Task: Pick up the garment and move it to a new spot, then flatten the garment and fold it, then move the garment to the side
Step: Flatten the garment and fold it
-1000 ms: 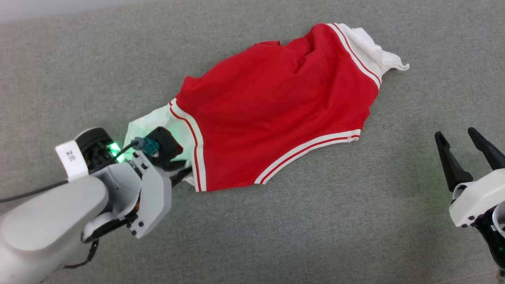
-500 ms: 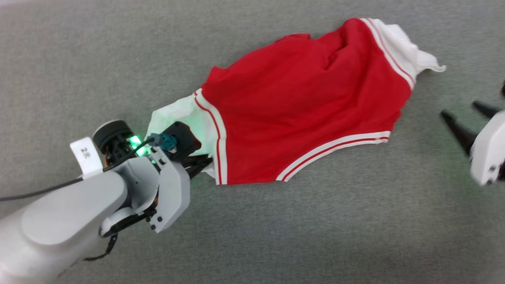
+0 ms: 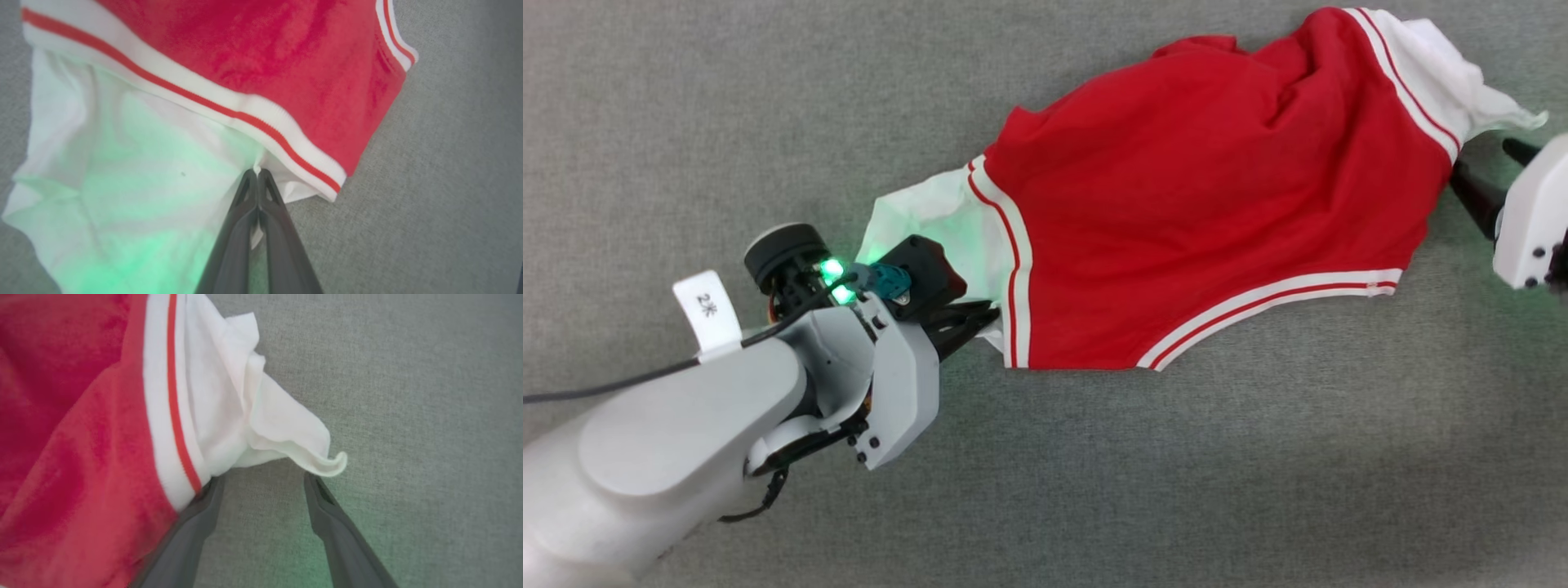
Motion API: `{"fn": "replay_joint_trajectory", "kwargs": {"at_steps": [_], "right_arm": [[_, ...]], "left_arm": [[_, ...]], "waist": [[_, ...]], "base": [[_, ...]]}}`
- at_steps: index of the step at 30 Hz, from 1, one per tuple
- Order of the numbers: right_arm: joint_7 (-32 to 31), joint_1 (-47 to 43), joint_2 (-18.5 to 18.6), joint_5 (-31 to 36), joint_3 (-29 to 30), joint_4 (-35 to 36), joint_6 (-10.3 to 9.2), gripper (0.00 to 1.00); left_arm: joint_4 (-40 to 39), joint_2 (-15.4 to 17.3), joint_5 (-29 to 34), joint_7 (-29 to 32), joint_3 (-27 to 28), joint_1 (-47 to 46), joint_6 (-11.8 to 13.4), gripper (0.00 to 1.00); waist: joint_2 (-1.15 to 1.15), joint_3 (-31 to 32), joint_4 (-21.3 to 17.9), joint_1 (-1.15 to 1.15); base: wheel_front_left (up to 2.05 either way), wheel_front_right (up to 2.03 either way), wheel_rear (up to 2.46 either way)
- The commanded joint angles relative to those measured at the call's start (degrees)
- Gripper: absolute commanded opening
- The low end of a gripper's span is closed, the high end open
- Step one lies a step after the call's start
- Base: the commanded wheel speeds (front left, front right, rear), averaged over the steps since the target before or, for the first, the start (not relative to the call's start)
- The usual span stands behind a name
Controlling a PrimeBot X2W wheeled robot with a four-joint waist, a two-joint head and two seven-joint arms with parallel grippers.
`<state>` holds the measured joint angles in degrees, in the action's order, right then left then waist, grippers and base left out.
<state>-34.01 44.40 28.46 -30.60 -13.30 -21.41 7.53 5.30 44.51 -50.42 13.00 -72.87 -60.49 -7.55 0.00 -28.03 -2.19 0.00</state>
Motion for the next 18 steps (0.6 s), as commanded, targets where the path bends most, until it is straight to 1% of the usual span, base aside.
{"fn": "replay_joint_trajectory", "kwargs": {"at_steps": [1,5,12,18], "right_arm": [[0.4,2.0,-0.3,-0.2,-0.5,-1.4,-0.09,1.00],[0.5,4.8,-0.9,-1.3,-0.7,-4.5,-0.09,1.00],[0.8,7.6,-0.1,-3.4,-0.5,-7.2,-0.09,1.00],[1.0,9.4,-1.1,-3.2,-2.4,-9.7,-0.09,1.00]], "left_arm": [[0.8,0.4,0.3,0.5,-0.9,0.9,0.1,0.00],[0.7,0.0,0.5,0.4,-1.0,1.0,0.1,0.00],[0.1,-0.2,0.5,0.4,-1.1,1.3,0.1,0.00],[-0.5,-0.4,0.2,0.4,-1.1,0.8,0.1,0.00]], "waist": [[0.00,-0.6,0.4,0.00],[0.00,-1.2,0.8,0.00],[0.00,-1.5,1.2,0.00],[0.00,-2.3,1.5,0.00]], "base": [[0.00,0.00,0.00],[0.00,0.00,0.00],[0.00,0.00,0.00],[0.00,0.00,0.00]]}}
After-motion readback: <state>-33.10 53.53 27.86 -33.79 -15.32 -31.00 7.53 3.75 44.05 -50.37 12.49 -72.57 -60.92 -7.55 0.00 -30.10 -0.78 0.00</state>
